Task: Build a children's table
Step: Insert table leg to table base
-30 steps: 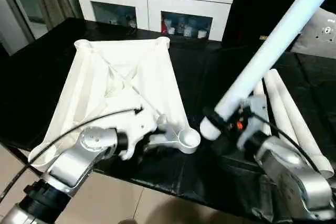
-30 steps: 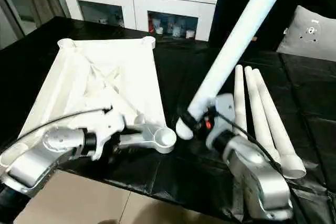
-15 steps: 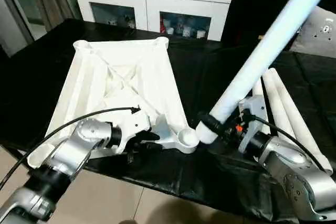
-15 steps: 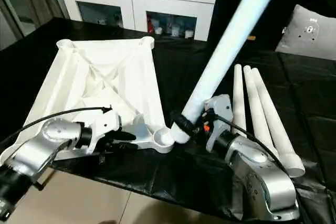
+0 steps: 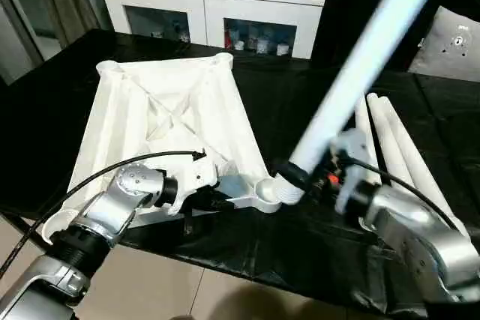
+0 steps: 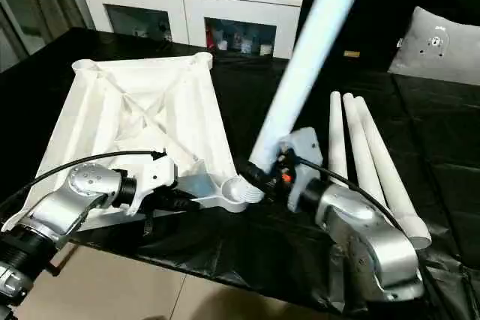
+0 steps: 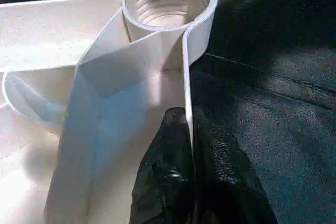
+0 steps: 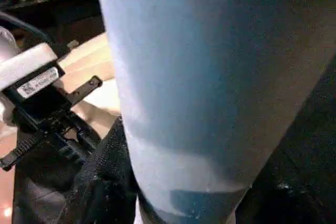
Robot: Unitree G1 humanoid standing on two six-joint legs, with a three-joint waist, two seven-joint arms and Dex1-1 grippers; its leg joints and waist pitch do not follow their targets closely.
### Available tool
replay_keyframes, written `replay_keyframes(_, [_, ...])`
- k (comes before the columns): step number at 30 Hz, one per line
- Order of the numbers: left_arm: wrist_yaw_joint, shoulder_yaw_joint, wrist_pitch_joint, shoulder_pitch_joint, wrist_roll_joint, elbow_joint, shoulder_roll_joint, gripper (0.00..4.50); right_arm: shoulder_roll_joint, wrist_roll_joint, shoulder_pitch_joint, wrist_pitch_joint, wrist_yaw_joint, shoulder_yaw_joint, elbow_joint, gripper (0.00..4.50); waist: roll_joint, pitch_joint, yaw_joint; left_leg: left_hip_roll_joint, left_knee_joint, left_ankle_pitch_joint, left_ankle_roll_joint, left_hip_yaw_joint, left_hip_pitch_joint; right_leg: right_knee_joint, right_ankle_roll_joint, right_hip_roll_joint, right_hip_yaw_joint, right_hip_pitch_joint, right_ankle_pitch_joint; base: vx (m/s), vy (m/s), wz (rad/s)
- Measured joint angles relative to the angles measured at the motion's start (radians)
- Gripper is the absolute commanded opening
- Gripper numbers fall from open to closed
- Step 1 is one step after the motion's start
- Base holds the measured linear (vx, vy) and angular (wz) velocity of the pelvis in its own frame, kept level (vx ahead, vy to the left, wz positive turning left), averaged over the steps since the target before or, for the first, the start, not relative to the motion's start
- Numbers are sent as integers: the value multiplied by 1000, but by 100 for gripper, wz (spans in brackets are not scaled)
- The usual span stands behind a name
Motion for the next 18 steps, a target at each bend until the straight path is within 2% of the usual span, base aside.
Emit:
replay_keyframes(6, [-35, -5, -34, 15, 16, -33, -3, 0, -8, -17, -65, 19, 49, 57, 76, 190, 0, 0, 12, 0, -2, -1, 2, 1, -1, -1, -4, -1, 0, -2, 1, 0, 0, 0])
replay_keyframes(9, [-57, -14, -57, 15, 18, -35, -4, 0, -8, -32, -94, 23, 67, 70, 102, 190, 0, 0, 25, 0, -2, -1, 2, 1, -1, -1, -6, -1, -1, -3, 0, 0, 0, 0])
replay_keyframes(11, [-68, -14, -61, 14, 20, -34, -7, 0, -13, -38, -114, 25, 79, 91, 116, 190, -1, 0, 26, 0, -2, -1, 2, 1, -1, -1, -5, -1, -1, -2, 0, 0, 0, 0])
replay_keyframes(18, [-71, -8, -62, 12, 36, -23, -11, 0, -16, -52, -135, 26, 97, 98, 147, 190, -5, -2, 27, 0, -2, -1, 2, 2, 2, 0, 0, -1, 0, 0, -3, 0, 0, 0])
